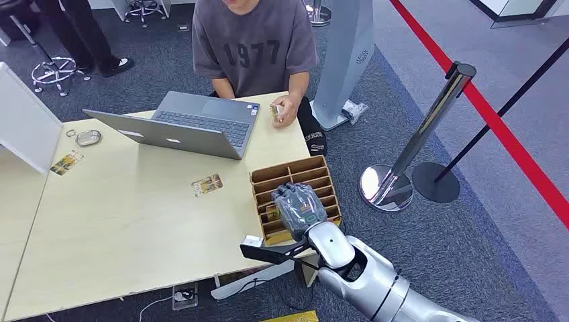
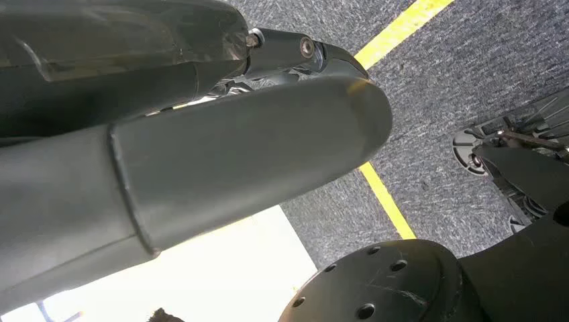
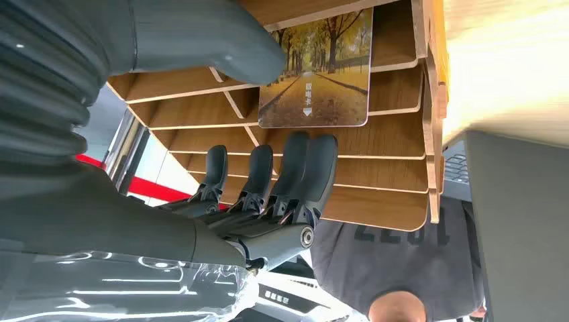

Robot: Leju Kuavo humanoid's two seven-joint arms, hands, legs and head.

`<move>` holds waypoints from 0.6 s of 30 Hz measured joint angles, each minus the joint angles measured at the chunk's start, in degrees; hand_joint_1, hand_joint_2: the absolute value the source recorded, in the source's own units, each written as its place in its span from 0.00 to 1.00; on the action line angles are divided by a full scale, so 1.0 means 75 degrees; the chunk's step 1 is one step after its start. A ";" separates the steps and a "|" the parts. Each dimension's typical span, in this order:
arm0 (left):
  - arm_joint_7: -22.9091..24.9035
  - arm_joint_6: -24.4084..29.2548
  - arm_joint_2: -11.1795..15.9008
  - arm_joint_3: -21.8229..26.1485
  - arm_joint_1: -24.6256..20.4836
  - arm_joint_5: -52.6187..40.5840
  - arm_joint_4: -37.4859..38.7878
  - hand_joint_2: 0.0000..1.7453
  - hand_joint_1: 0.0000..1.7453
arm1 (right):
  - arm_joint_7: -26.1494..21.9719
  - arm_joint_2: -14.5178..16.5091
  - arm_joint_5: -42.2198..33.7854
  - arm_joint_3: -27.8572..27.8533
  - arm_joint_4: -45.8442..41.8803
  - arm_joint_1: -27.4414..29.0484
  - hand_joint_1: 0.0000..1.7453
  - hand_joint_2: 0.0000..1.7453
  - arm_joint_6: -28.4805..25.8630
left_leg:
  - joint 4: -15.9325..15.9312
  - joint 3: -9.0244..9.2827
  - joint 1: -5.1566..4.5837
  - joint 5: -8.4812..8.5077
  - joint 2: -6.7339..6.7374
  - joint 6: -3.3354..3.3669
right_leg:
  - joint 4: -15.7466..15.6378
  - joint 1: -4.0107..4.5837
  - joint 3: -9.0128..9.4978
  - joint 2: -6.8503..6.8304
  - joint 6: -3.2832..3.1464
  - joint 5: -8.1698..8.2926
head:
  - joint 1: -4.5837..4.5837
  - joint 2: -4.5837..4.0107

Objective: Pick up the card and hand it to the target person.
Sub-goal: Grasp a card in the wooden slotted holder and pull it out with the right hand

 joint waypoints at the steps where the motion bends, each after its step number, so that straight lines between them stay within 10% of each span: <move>1: 0.0000 0.0000 0.0000 0.0000 0.0000 0.0000 0.0000 0.00 0.00 | 0.0000 0.0000 0.0004 0.0000 0.0000 0.0002 0.57 1.00 0.0000 | 0.0000 0.0000 0.0000 0.0000 0.0000 0.0000 | 0.0000 0.0000 0.0000 0.0000 0.0000 0.0000 | 0.0000 0.0000; 18: 0.0006 -0.0007 -0.0009 0.0000 -0.0002 -0.0003 0.0001 0.00 0.00 | -0.0083 0.0010 0.0036 0.0000 0.0001 0.0030 0.60 1.00 0.0064 | 0.0000 0.0000 0.0000 0.0000 0.0000 0.0000 | 0.0000 0.0000 0.0000 0.0000 0.0000 0.0000 | 0.0000 0.0000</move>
